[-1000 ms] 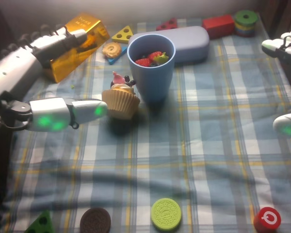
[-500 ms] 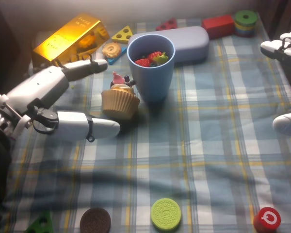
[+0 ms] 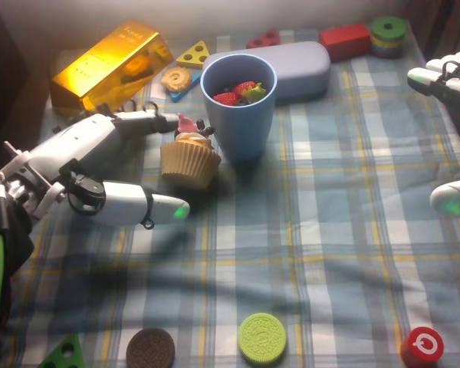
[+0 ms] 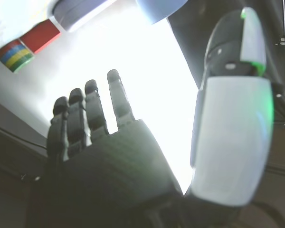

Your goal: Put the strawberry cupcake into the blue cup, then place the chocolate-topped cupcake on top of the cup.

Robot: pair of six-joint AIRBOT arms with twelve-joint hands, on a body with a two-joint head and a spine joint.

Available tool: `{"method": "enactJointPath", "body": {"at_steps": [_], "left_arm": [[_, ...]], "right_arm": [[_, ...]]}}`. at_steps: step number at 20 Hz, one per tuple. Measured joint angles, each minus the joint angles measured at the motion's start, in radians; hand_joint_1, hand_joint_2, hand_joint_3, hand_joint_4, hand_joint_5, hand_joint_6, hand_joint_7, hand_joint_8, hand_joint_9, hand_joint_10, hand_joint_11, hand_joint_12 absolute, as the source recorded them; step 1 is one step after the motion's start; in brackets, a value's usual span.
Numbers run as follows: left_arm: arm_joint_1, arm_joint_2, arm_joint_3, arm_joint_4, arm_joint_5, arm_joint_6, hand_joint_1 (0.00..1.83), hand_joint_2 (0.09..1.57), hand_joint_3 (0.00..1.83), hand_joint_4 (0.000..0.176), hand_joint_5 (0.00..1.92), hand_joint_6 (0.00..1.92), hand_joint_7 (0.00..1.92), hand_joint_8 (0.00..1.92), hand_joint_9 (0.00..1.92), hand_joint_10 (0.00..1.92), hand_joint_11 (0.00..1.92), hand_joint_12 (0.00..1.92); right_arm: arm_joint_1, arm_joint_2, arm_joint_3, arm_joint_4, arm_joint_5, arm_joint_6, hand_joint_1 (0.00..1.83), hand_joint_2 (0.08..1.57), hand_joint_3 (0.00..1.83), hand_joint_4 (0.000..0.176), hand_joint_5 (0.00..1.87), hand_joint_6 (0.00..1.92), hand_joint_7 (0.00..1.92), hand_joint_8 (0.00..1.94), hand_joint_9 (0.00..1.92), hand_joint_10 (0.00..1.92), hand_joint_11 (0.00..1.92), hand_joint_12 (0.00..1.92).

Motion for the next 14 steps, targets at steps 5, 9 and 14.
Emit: {"method": "enactJointPath", "body": {"at_steps": [5, 9, 14], "left_arm": [[0.0, -0.007, 0.01, -0.003, 0.002, 0.0, 1.02, 0.9, 0.0, 0.074, 0.94, 0.01, 0.39, 0.0, 0.3, 0.0, 0.08, 0.26], [-0.002, -0.013, 0.015, -0.004, 0.001, 0.0, 1.06, 1.05, 0.0, 0.176, 1.1, 0.77, 0.49, 0.01, 0.35, 0.01, 0.15, 0.11], [-0.006, -0.016, 0.016, -0.007, -0.004, 0.0, 1.06, 1.05, 0.0, 0.176, 1.1, 0.77, 0.51, 0.0, 0.38, 0.0, 0.16, 0.09]], "right_arm": [[0.0, 0.0, 0.0, -0.002, 0.0, 0.003, 0.04, 0.81, 0.0, 0.078, 0.0, 0.0, 0.03, 0.0, 0.0, 0.0, 0.0, 0.0], [-0.002, 0.0, 0.0, -0.002, 0.0, 0.003, 0.04, 0.8, 0.0, 0.089, 0.0, 0.0, 0.04, 0.01, 0.0, 0.0, 0.0, 0.0], [-0.007, -0.002, 0.0, -0.003, 0.0, 0.004, 0.04, 0.81, 0.0, 0.081, 0.0, 0.0, 0.03, 0.0, 0.0, 0.0, 0.0, 0.0]]}}
